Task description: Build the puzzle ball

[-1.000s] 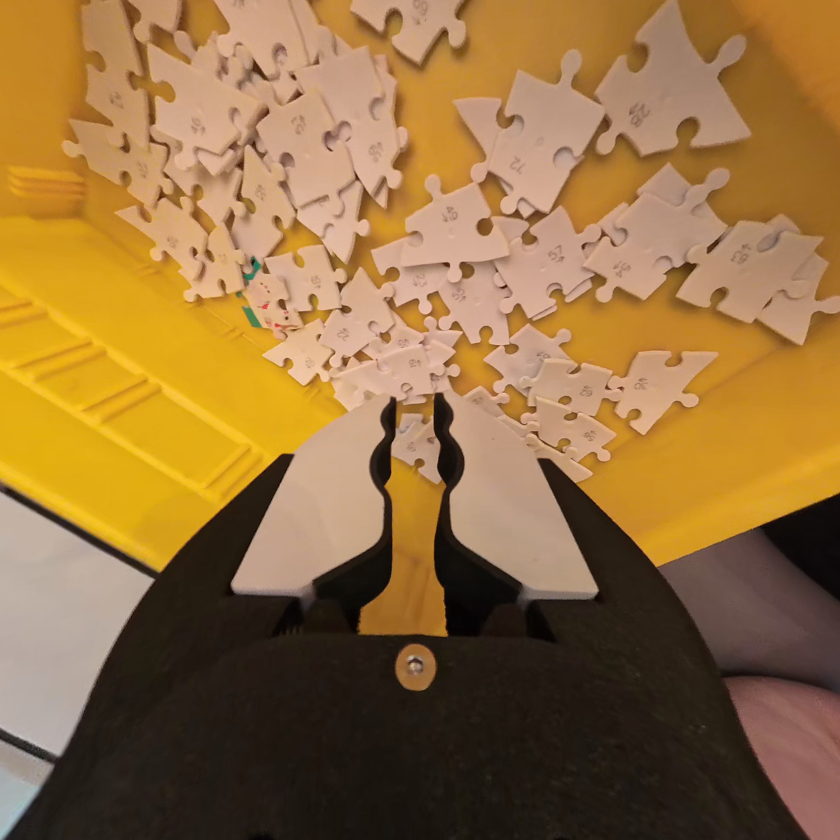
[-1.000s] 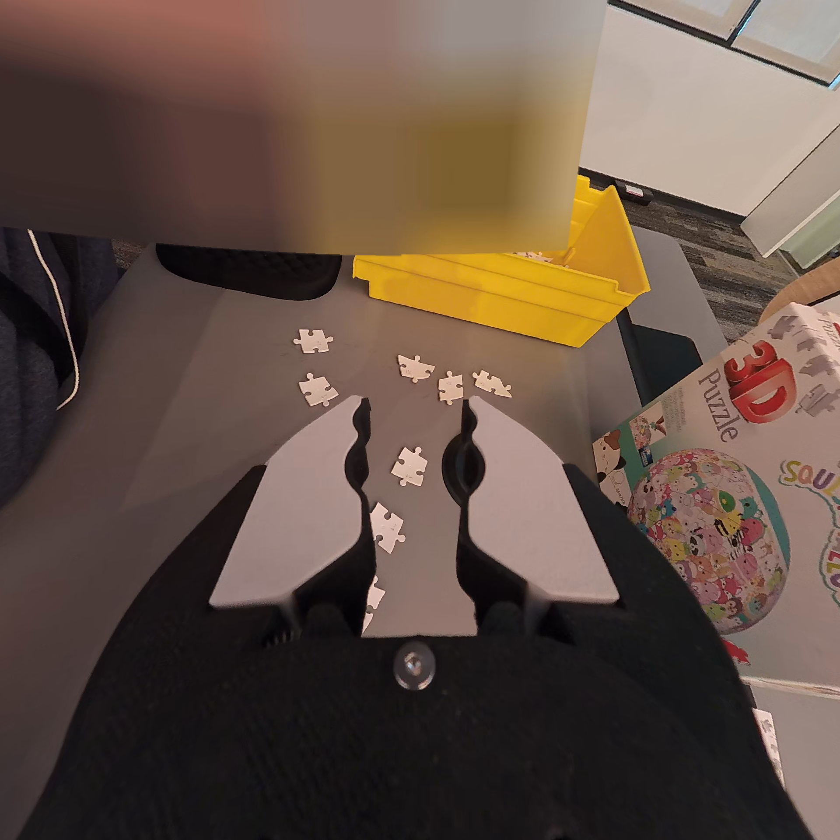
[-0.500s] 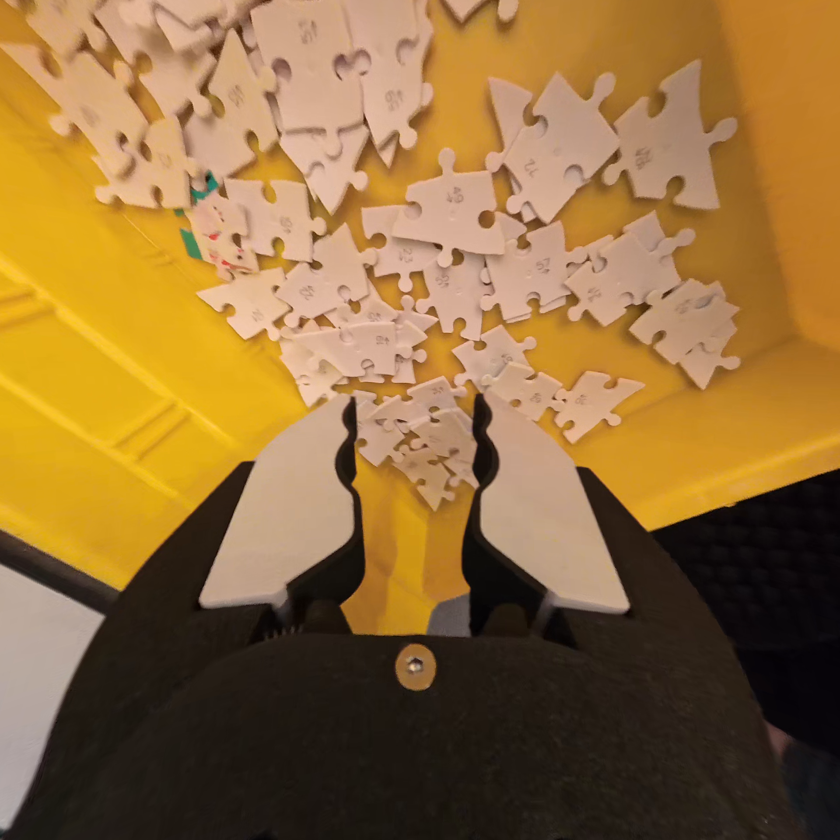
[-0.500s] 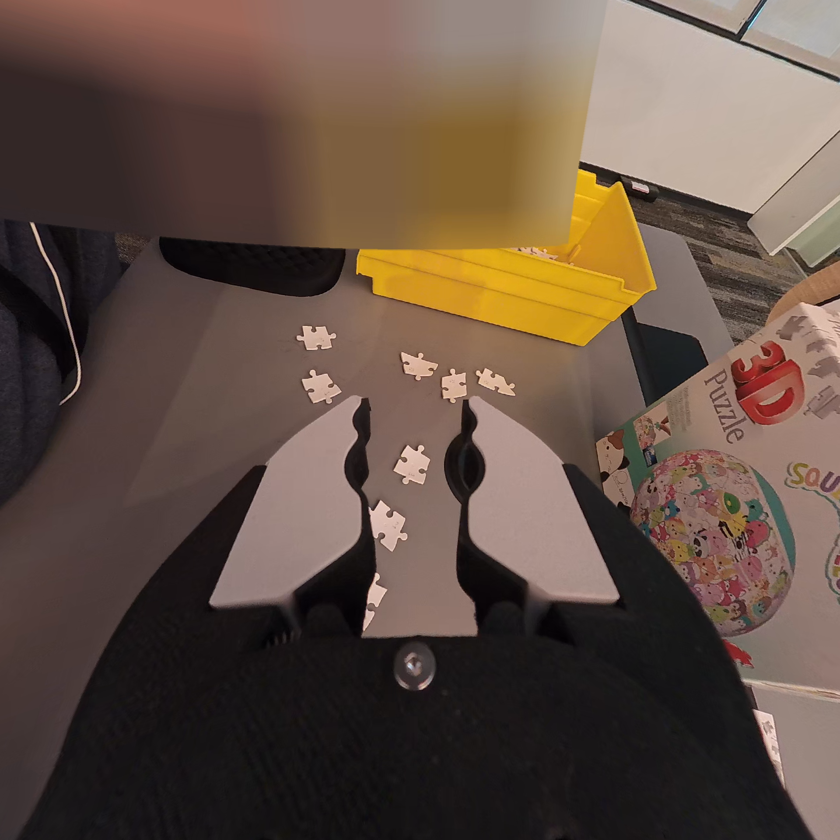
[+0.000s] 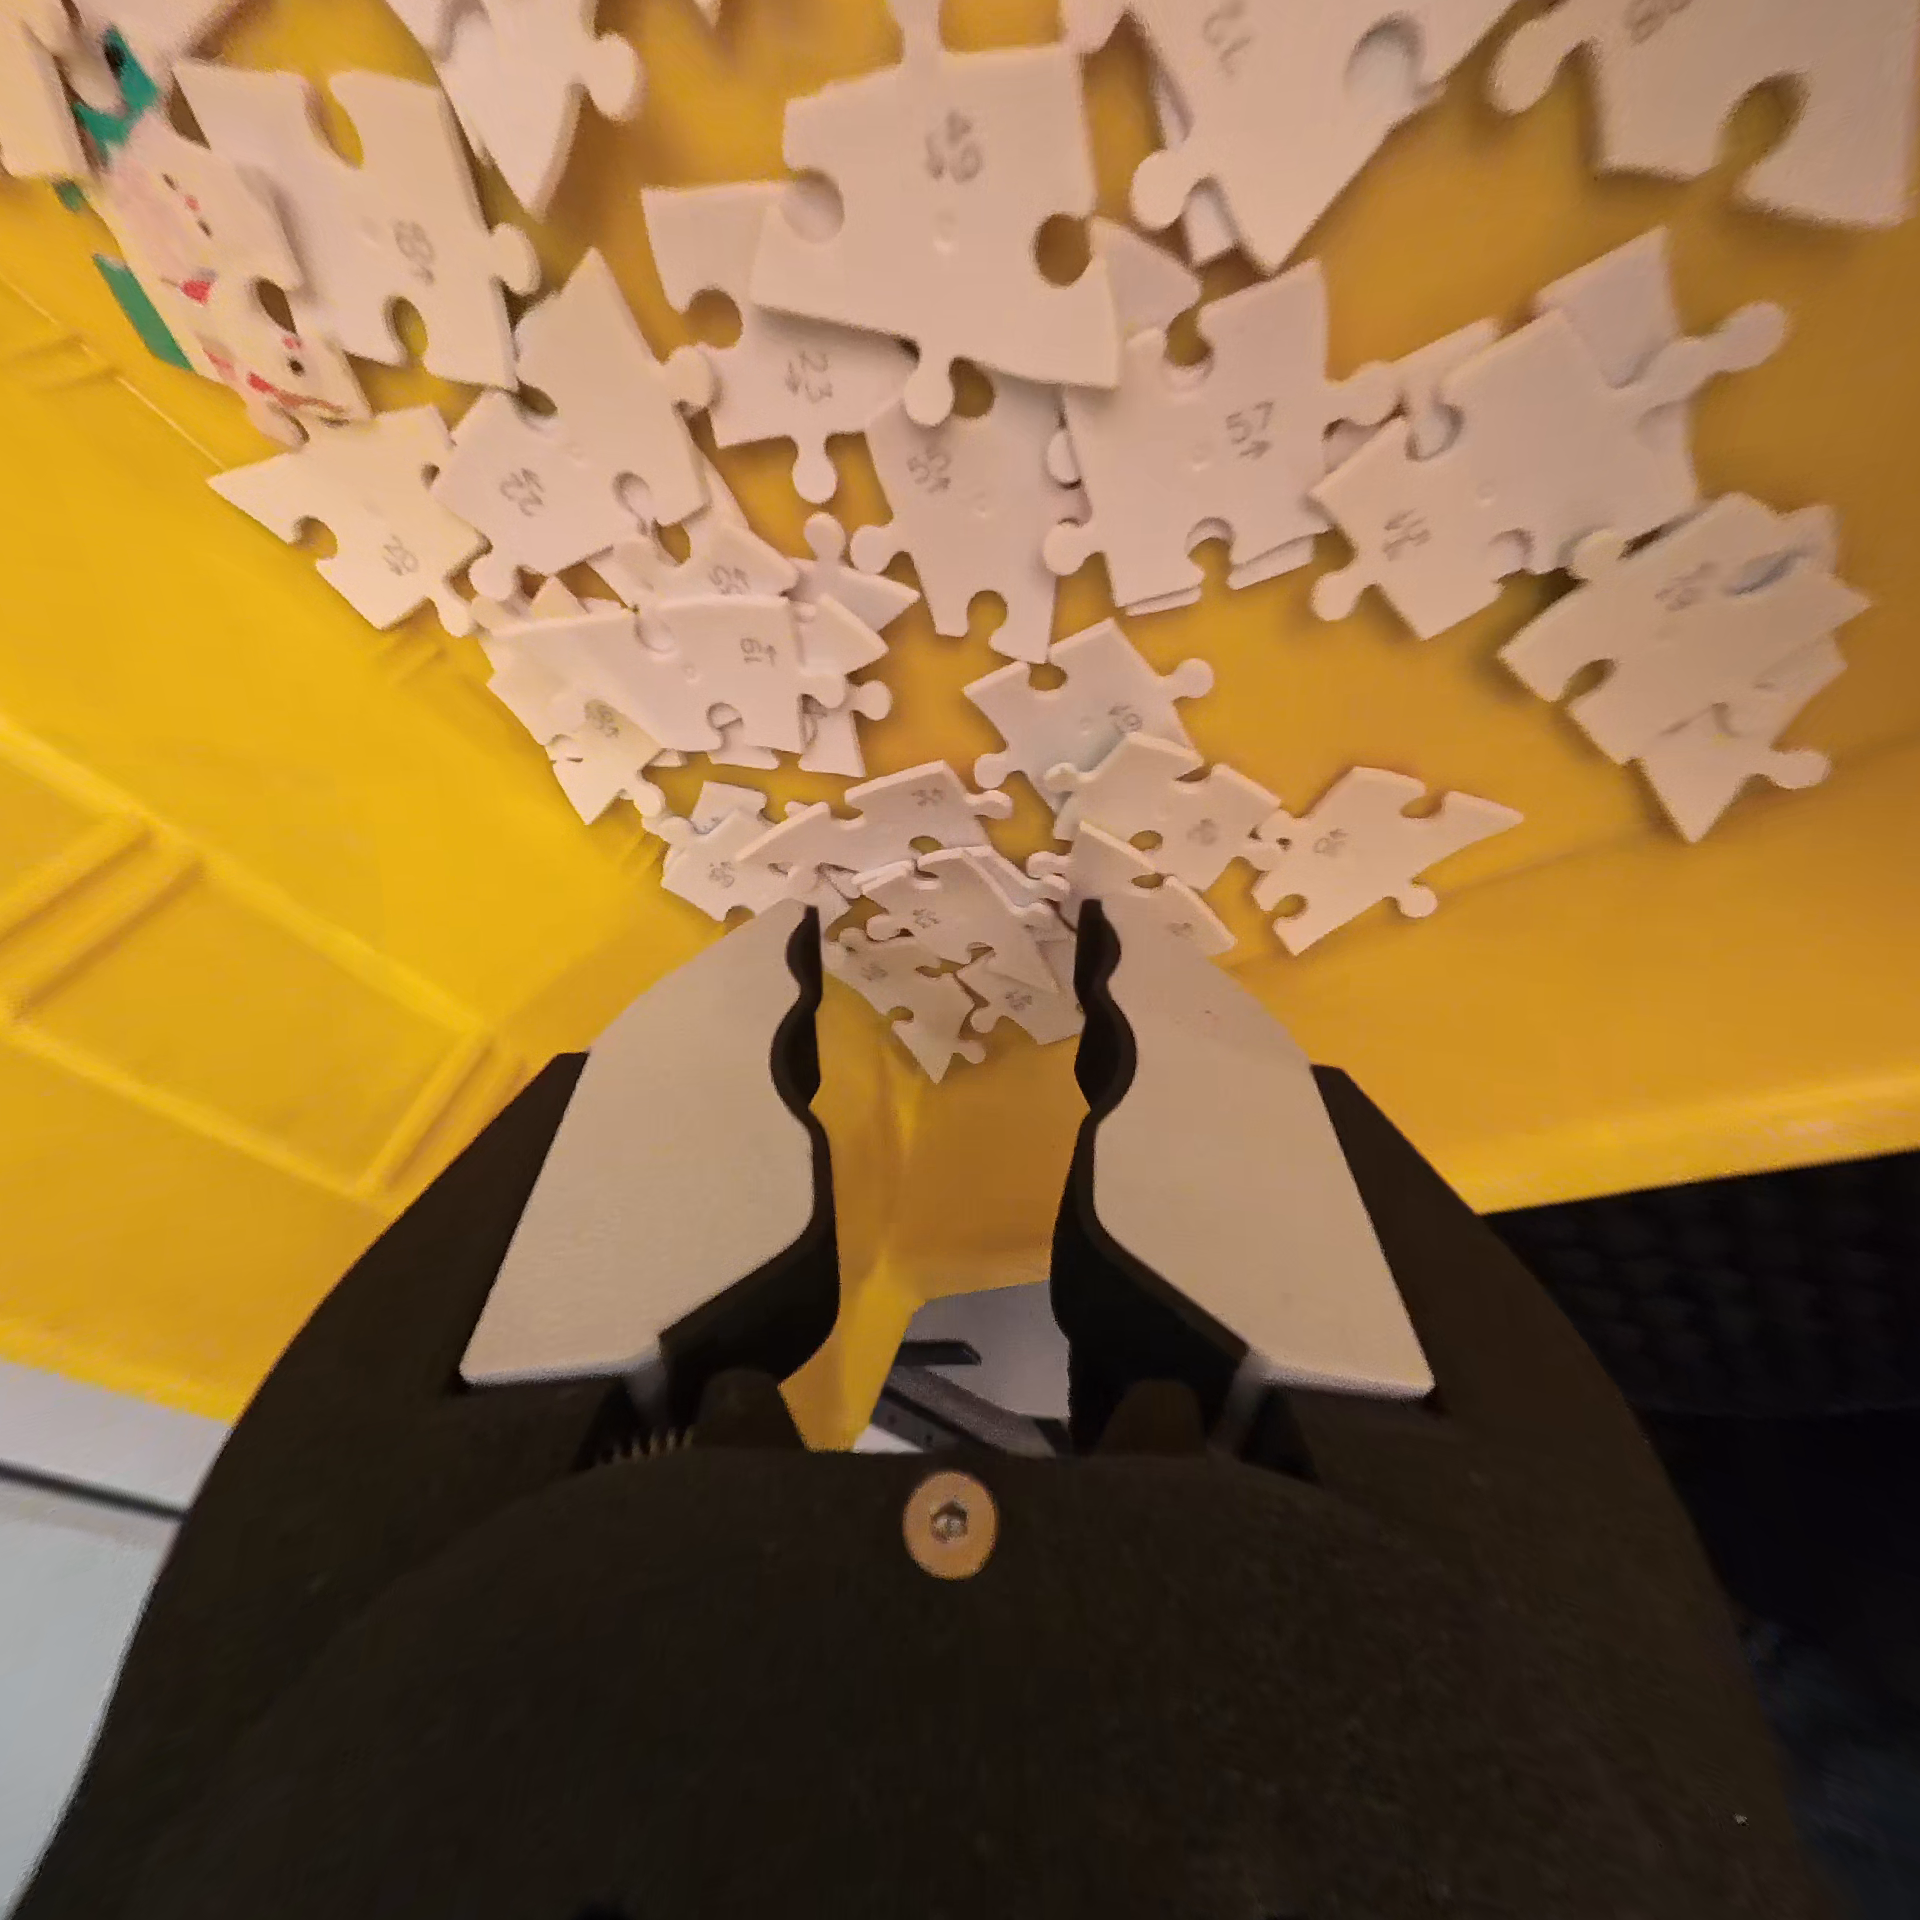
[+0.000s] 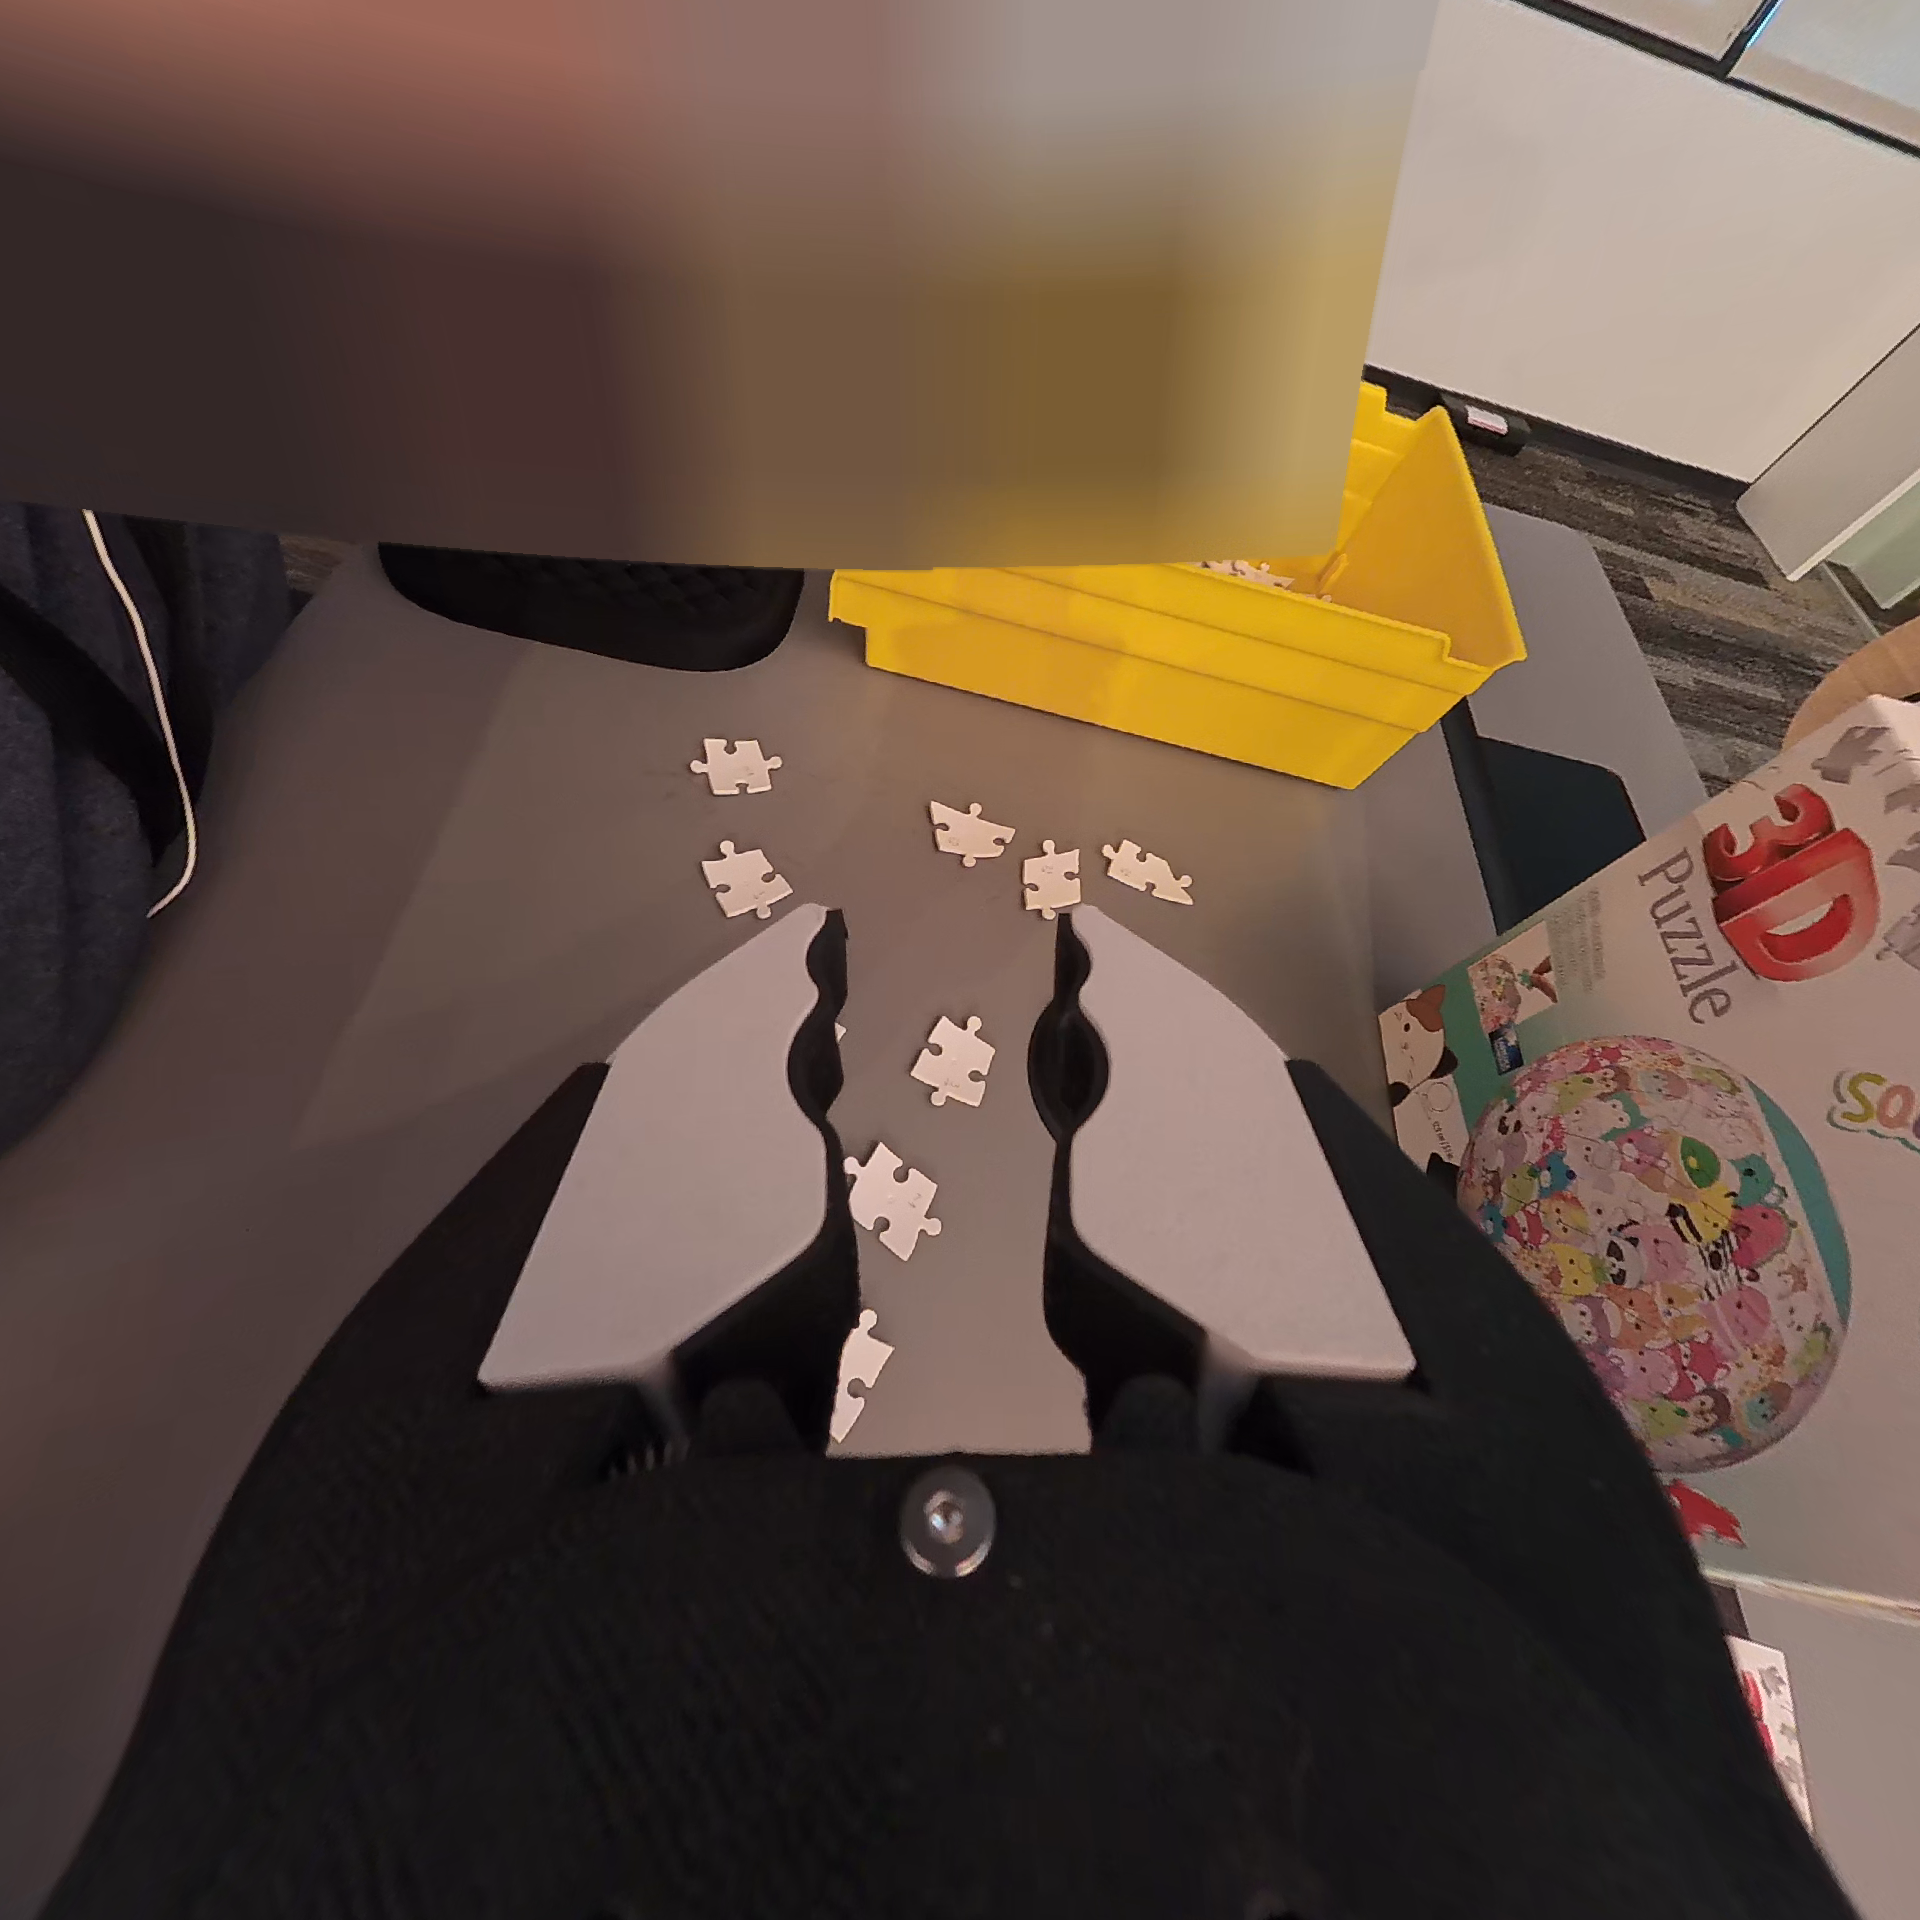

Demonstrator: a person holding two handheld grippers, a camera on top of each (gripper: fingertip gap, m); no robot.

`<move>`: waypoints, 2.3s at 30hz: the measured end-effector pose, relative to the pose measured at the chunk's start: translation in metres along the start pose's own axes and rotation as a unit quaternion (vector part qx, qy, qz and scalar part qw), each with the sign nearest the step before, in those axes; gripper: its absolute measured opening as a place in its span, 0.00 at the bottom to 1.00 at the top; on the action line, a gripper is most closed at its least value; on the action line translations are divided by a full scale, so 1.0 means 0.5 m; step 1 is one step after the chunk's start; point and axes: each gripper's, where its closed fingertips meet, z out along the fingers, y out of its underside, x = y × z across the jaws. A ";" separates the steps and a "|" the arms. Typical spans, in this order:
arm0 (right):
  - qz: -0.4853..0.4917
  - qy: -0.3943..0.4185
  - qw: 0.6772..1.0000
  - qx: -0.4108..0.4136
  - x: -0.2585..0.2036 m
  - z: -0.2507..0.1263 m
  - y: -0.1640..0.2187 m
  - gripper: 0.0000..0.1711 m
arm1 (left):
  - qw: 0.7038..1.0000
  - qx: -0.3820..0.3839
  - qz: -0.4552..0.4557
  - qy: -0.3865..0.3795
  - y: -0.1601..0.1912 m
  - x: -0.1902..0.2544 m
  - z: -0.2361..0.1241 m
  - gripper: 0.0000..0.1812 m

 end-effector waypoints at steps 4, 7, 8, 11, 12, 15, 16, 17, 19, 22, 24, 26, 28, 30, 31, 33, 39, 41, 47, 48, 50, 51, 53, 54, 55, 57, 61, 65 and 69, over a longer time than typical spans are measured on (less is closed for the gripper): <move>-0.003 -0.001 1.000 -0.002 -0.002 -0.001 0.000 0.23 | 1.000 -0.001 -0.001 0.016 -0.001 0.004 0.003 0.21; -0.003 -0.001 1.000 -0.001 -0.002 -0.002 -0.001 0.23 | 1.000 0.000 0.015 0.022 -0.001 0.007 0.003 0.18; -0.003 -0.001 1.000 -0.002 -0.002 -0.001 -0.001 0.23 | 1.000 0.004 0.016 0.026 -0.002 0.008 0.002 0.17; -0.004 -0.003 1.000 -0.003 -0.004 0.000 0.000 0.23 | 0.999 0.028 0.016 0.033 -0.011 0.006 -0.009 0.03; -0.005 -0.003 1.000 -0.004 -0.004 0.000 0.000 0.23 | 0.999 0.036 0.014 0.029 -0.013 0.000 -0.014 0.03; -0.005 -0.003 1.000 -0.004 -0.003 -0.001 0.000 0.23 | 0.998 0.059 0.002 0.030 -0.020 -0.013 -0.026 0.00; -0.004 -0.002 1.000 -0.004 -0.003 -0.001 0.000 0.23 | 0.998 0.061 -0.002 0.033 -0.019 -0.014 -0.027 0.00; -0.004 -0.002 1.000 -0.004 -0.002 -0.001 0.001 0.23 | 0.998 0.059 -0.005 0.034 -0.016 -0.017 -0.026 0.00; -0.002 -0.004 1.000 -0.004 -0.003 0.000 0.002 0.23 | 0.998 0.052 -0.002 0.024 -0.011 -0.024 -0.021 0.04; -0.002 -0.007 1.000 -0.008 -0.004 0.003 0.005 0.23 | 0.999 0.030 0.009 0.027 -0.004 -0.016 -0.008 0.17; -0.002 -0.009 1.000 -0.010 -0.006 0.004 0.006 0.23 | 0.999 0.022 0.029 0.026 -0.006 -0.009 -0.001 0.26; -0.002 -0.010 1.000 -0.010 -0.007 0.004 0.006 0.23 | 0.999 0.017 0.047 0.022 -0.008 -0.007 0.004 0.30; -0.003 -0.010 1.000 -0.010 -0.007 0.003 0.005 0.23 | 0.998 0.017 0.053 0.035 -0.008 0.000 0.004 0.26; -0.003 -0.010 1.000 -0.010 -0.007 0.002 0.005 0.23 | 0.997 0.016 0.058 0.042 -0.007 0.005 0.004 0.22; -0.002 -0.010 1.000 -0.010 -0.007 0.002 0.005 0.23 | 0.997 0.015 0.058 0.041 -0.006 0.005 0.005 0.22; -0.002 -0.010 1.000 -0.010 -0.007 0.003 0.006 0.23 | 0.997 0.013 0.060 0.036 -0.002 0.003 0.007 0.22; -0.003 -0.011 1.000 -0.012 -0.008 0.004 0.006 0.23 | 0.997 0.036 0.056 0.026 -0.010 -0.008 -0.010 0.22; -0.003 -0.011 1.000 -0.013 -0.007 0.004 0.007 0.23 | 0.997 0.061 0.046 0.024 -0.023 -0.013 -0.022 0.22; -0.003 -0.012 1.000 -0.014 -0.008 0.006 0.008 0.23 | 0.992 0.121 -0.010 0.031 -0.070 -0.035 -0.032 0.22; -0.003 -0.012 1.000 -0.015 -0.008 0.006 0.009 0.23 | 0.992 0.117 -0.017 0.030 -0.070 -0.038 -0.028 0.22; -0.001 -0.013 1.000 -0.015 -0.007 0.008 0.011 0.23 | 0.993 0.108 -0.027 0.026 -0.069 -0.045 -0.019 0.22; -0.001 -0.014 1.000 -0.016 -0.007 0.008 0.012 0.23 | 0.993 0.108 -0.033 0.026 -0.071 -0.046 -0.017 0.22; 0.000 -0.014 1.000 -0.017 -0.007 0.009 0.013 0.23 | 0.991 0.122 -0.042 0.028 -0.082 -0.048 -0.020 0.23; -0.001 -0.014 1.000 -0.018 -0.007 0.009 0.013 0.23 | 0.990 0.129 -0.045 0.030 -0.088 -0.050 -0.022 0.23; -0.001 -0.014 1.000 -0.018 -0.007 0.009 0.013 0.23 | 0.990 0.133 -0.046 0.031 -0.090 -0.051 -0.024 0.23; -0.001 -0.012 1.000 -0.018 -0.007 0.007 0.013 0.23 | 0.989 0.138 -0.045 0.033 -0.089 -0.051 -0.029 0.26; -0.001 -0.011 1.000 -0.017 -0.006 0.005 0.012 0.23 | 0.985 0.163 -0.045 0.040 -0.086 -0.047 -0.058 0.28; -0.001 -0.015 1.000 -0.020 -0.009 0.008 0.014 0.23 | 0.985 0.144 0.068 0.071 -0.074 0.036 -0.060 0.26; -0.002 -0.016 1.000 -0.022 -0.010 0.009 0.016 0.23 | 0.984 0.129 0.095 0.074 -0.088 0.073 -0.047 0.28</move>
